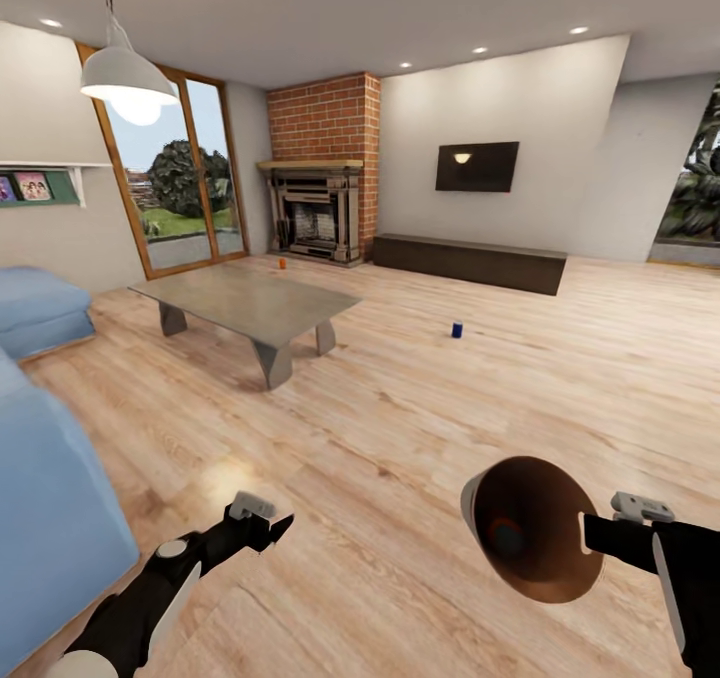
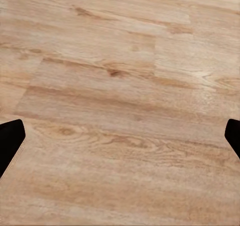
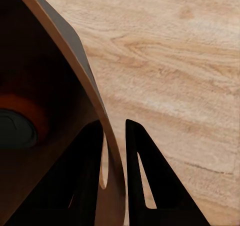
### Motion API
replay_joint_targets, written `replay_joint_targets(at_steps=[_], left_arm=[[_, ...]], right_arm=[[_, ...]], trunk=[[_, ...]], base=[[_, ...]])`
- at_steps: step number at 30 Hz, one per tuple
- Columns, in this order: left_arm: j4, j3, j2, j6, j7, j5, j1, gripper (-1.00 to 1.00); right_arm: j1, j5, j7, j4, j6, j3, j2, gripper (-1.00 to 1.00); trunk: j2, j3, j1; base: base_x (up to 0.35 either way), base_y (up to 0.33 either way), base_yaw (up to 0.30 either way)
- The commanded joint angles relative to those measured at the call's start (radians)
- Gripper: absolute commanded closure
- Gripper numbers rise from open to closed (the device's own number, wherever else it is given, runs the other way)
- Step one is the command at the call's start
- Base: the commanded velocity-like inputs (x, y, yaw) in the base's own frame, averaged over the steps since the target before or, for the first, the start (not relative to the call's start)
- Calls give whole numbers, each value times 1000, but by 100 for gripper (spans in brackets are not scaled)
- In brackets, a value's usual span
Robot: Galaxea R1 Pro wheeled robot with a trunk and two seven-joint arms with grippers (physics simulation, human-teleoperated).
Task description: Put the three can of soda from the living room inside the tash can in the kitchen.
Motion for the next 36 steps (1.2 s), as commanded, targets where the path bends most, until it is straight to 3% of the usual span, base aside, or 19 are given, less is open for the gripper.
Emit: replay_joint_targets(at_steps=[1,10,36], left_arm=[[0,0,0,0,0,0,0,-100],[0,0,0,-1,4,0,0,-100],[0,0,0,-3,9,-1,0,-100]], right_arm=[[-1,-28,3,0,4,0,1,100],[-1,-28,3,0,2,-2,9,100],[-1,-31,3,3,-47,-5,12,100]], trunk=[[0,0,0],[0,-1,0],[0,-6,0]], base=[[320,0,0],[325,0,-69],[327,7,-227]])
